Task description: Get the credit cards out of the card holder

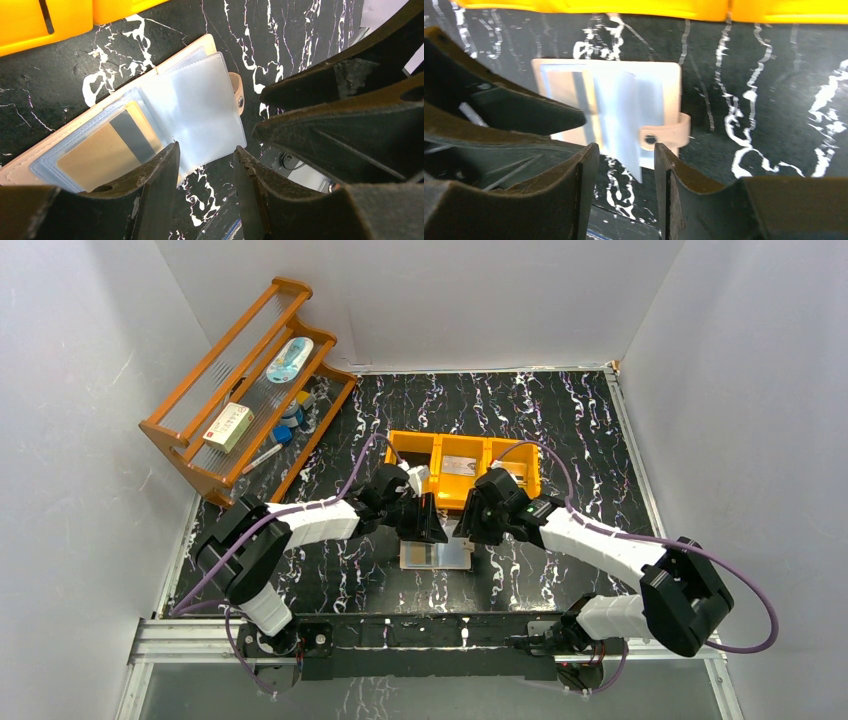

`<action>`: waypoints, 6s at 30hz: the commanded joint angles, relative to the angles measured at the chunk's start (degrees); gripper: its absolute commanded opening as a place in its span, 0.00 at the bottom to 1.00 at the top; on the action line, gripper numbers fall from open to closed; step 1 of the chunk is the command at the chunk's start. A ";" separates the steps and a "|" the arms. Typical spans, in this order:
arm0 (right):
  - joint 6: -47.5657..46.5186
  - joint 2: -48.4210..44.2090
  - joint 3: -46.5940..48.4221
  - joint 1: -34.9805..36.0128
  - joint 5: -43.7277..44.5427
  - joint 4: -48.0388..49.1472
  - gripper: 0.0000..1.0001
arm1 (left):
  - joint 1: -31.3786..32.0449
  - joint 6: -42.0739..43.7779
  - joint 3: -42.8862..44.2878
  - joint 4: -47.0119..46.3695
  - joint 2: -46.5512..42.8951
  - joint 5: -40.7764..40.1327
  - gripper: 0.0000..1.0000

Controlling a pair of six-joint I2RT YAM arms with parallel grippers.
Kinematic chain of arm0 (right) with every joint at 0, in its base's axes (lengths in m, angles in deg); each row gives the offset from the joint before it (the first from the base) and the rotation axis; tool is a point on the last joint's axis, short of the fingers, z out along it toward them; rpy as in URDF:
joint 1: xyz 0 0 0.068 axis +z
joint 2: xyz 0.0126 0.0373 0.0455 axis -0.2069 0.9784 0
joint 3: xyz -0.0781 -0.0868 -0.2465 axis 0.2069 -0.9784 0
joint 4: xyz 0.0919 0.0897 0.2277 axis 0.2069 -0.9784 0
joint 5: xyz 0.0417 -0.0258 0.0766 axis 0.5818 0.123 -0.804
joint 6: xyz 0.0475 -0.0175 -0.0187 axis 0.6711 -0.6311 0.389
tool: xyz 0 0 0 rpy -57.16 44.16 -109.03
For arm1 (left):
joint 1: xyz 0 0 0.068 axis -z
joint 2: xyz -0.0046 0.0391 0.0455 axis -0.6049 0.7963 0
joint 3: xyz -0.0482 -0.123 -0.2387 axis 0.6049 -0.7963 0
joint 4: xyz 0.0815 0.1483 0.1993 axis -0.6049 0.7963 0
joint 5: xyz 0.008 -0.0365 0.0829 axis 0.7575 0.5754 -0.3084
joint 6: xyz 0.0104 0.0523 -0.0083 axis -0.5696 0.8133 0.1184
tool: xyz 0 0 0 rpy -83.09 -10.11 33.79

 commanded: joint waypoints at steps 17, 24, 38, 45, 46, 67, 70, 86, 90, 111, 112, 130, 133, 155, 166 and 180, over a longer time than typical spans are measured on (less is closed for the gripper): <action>-4.33 10.39 7.10 -0.09 8.66 -10.43 0.62 | 0.24 0.73 1.76 1.70 2.38 3.37 0.42; -3.81 8.58 7.23 -0.18 17.84 -15.98 0.57 | 0.24 1.16 1.79 3.25 3.05 2.20 0.42; 0.70 7.83 7.68 -1.60 25.24 -21.13 0.47 | 0.33 2.03 0.64 9.17 5.10 -3.93 0.39; 0.46 0.69 7.45 -4.10 24.08 -19.41 0.50 | 0.31 2.83 1.26 8.42 2.57 -2.42 0.41; -0.54 -1.02 7.52 -4.10 22.90 -17.72 0.51 | 0.33 3.13 1.64 8.47 1.78 -2.29 0.42; -6.69 14.82 15.43 9.01 7.95 -4.19 0.58 | -2.87 -5.84 -10.95 18.58 -26.07 -30.43 0.53; -5.90 19.25 18.77 11.22 12.46 -8.96 0.58 | -3.09 -7.17 -12.87 17.40 -28.58 -30.58 0.53; -5.05 30.70 22.27 12.65 14.85 -14.27 0.38 | -3.19 -5.99 -12.18 16.12 -27.97 -29.14 0.53; -4.55 29.36 20.60 12.65 15.76 -13.52 0.21 | -3.19 -5.78 -11.85 15.71 -27.23 -28.00 0.53; -3.88 12.54 2.93 2.41 -8.03 15.82 0.00 | -3.19 -2.54 -7.95 7.30 -19.59 -15.40 0.53; -3.83 12.12 2.16 1.60 -9.02 16.75 0.00 | -3.19 -2.45 -7.87 6.65 -19.35 -14.68 0.53; -6.95 15.62 9.01 3.09 0.21 4.57 0.53 | -3.19 -4.49 -8.31 12.95 -22.50 -23.46 0.53; -6.92 18.56 13.22 5.97 5.71 -0.34 0.60 | -3.19 -5.01 -8.82 14.57 -24.99 -26.58 0.54; -4.64 31.44 21.93 13.34 15.94 -12.52 0.46 | -3.28 -5.20 -9.58 15.14 -27.69 -28.98 0.55; -6.02 28.18 16.64 9.67 6.96 -3.98 0.16 | -3.27 -4.62 -7.96 13.59 -23.30 -24.90 0.55; -2.28 23.70 5.07 0.79 -8.68 9.19 0.00 | -3.30 -2.96 -7.17 3.90 -16.61 -11.29 0.54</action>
